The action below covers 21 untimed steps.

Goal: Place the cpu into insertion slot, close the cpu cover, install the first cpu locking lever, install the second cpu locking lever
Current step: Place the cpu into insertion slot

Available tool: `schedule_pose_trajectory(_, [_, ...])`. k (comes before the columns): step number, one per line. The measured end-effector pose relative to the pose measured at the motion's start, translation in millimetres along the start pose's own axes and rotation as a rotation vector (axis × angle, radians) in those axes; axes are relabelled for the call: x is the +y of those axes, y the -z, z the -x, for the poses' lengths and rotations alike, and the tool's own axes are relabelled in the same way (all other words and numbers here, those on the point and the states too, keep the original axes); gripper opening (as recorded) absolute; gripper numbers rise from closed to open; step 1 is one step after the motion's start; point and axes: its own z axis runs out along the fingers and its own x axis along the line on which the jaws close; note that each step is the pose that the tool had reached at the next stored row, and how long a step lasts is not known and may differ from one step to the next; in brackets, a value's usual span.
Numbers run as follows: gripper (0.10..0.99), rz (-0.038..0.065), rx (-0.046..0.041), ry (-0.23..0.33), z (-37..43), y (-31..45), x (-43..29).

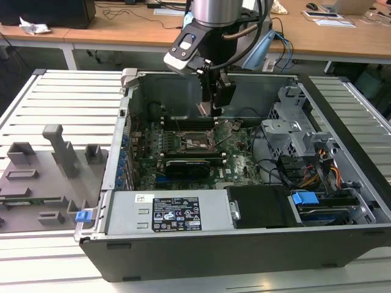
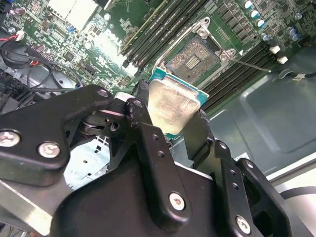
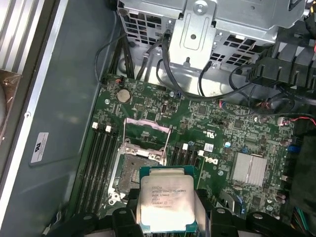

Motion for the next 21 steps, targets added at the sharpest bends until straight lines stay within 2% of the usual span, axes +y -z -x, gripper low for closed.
schedule_pose_trajectory(4, [0.522, 0.002, -0.0014, -0.008, 0.0, -3.6, -0.7])
schedule_pose_trajectory(8, [0.522, 0.004, -0.0069, -0.065, 0.0, -7.2, -1.1])
schedule_pose_trajectory(14, [0.522, 0.007, -0.0073, -0.070, -0.5, -13.3, -3.8])
schedule_pose_trajectory(16, [0.522, 0.007, -0.0083, -0.084, -0.6, -21.8, -5.7])
schedule_pose_trajectory(18, [0.522, 0.008, -0.0126, -0.132, -0.5, -29.0, -6.4])
schedule_pose_trajectory(19, [0.522, 0.008, -0.0126, -0.132, -0.5, -31.5, -6.7])
schedule_pose_trajectory(21, [0.522, 0.008, -0.0090, -0.133, -0.5, -32.1, -6.8])
